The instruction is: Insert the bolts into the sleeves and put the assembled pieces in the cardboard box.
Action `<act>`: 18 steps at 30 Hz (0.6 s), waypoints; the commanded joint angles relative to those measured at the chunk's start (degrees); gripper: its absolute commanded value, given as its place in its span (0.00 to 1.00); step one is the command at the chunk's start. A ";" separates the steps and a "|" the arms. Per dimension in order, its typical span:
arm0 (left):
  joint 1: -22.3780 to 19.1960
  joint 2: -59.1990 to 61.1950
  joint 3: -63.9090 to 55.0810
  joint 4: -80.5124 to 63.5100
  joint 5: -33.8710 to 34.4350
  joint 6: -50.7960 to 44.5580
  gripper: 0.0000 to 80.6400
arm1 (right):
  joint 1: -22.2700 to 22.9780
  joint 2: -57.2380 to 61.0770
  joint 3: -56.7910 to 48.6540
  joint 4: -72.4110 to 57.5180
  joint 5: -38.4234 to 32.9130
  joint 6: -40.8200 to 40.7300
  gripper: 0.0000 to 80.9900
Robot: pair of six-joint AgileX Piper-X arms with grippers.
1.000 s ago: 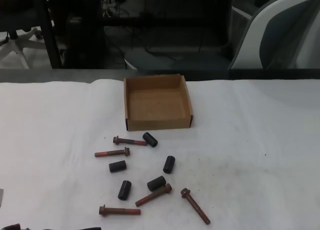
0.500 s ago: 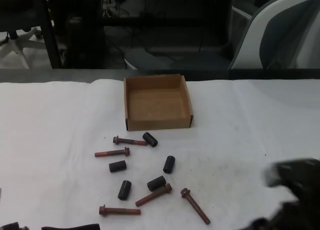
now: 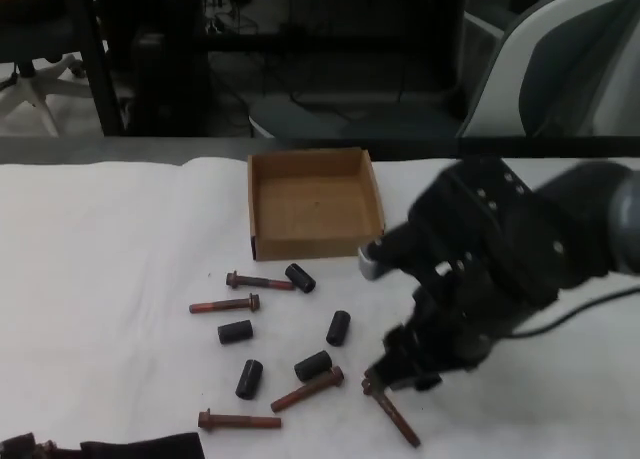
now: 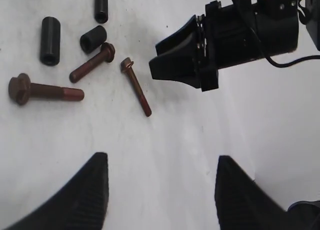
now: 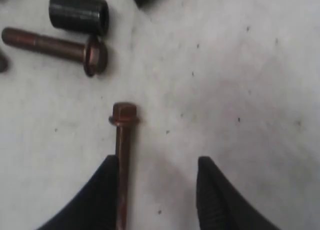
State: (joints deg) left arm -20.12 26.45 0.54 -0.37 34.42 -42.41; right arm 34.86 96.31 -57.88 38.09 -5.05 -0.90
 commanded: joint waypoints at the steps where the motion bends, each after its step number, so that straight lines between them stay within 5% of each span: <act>1: 0.05 -0.48 -0.54 -1.87 -0.43 -0.41 0.77 | -0.13 0.71 -2.85 1.66 -0.51 -1.20 0.60; 18: 0.22 -0.48 -0.54 -1.84 -3.58 -1.29 0.77 | 3.67 1.15 -2.99 4.62 -5.19 -1.20 0.60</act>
State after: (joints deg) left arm -20.03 26.45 0.54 -1.31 31.40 -43.47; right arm 37.98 97.22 -60.37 42.96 -9.39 -1.43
